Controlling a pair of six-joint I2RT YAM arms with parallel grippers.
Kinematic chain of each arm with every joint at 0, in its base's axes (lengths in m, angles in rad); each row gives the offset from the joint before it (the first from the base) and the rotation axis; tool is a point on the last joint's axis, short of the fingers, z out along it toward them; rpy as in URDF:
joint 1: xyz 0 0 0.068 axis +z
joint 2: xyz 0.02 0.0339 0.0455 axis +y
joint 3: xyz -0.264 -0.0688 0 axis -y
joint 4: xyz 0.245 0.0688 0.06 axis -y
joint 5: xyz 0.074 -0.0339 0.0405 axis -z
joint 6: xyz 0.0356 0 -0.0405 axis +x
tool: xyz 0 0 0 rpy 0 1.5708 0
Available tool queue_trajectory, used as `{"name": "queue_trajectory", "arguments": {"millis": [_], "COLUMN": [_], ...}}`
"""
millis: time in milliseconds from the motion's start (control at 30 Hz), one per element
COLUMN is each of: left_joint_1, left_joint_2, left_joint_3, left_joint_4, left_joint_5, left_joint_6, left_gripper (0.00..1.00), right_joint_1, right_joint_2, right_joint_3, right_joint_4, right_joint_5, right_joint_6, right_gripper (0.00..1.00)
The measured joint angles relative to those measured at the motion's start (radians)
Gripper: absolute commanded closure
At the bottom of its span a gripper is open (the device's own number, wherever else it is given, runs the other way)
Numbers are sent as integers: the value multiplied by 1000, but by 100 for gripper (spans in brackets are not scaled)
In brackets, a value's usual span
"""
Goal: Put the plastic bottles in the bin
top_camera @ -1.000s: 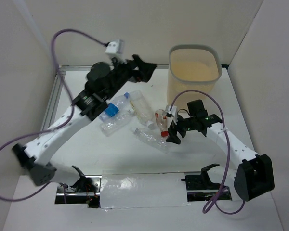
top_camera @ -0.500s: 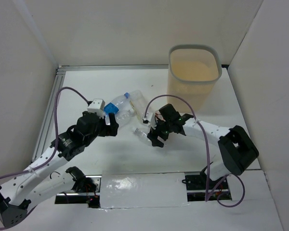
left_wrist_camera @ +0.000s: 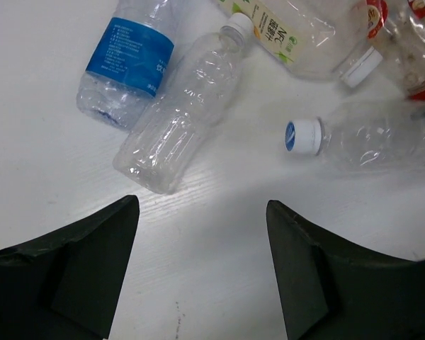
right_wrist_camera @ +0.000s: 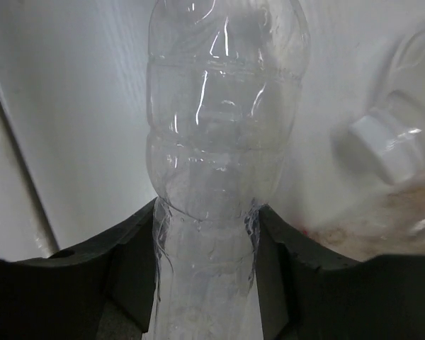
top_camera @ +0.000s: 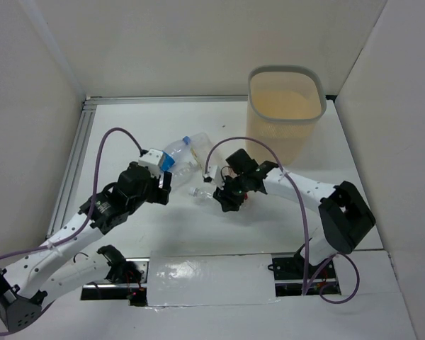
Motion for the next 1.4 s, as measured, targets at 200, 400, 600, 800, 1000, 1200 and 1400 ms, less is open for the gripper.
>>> {"name": "queue_trajectory", "arguments": {"millis": [200,400,600,800,1000,1200,1400], "left_joint_1": [5,6,6,18,26,24,0], "left_joint_2": [84,146,154,279,405,509,619], "left_joint_3": [0,0,0,-5,-11,-8,31], "left_joint_4": [52,72,105,146,171,203,233], "left_joint_5": [50,76,93,95,92,43,-70], "left_joint_6": [140,222,274,329,361,385,408], "left_gripper": [9,9,8,7,7,6,6], "right_joint_1": [-53,-178,-296,-511,-641,-712,-792], "right_joint_2": [-40,-58,-38,103,200,165,5], "right_joint_3": [360,689,884,1018,986,975,838], "right_joint_4": [-177,-111,24,47,-46,-70,-82], "right_joint_5": [-109,-64,129,185,158,-14,-233], "right_joint_6": [-82,23,139,209,235,261,260], "right_gripper": [80,82,81,43,3,3,3]}}
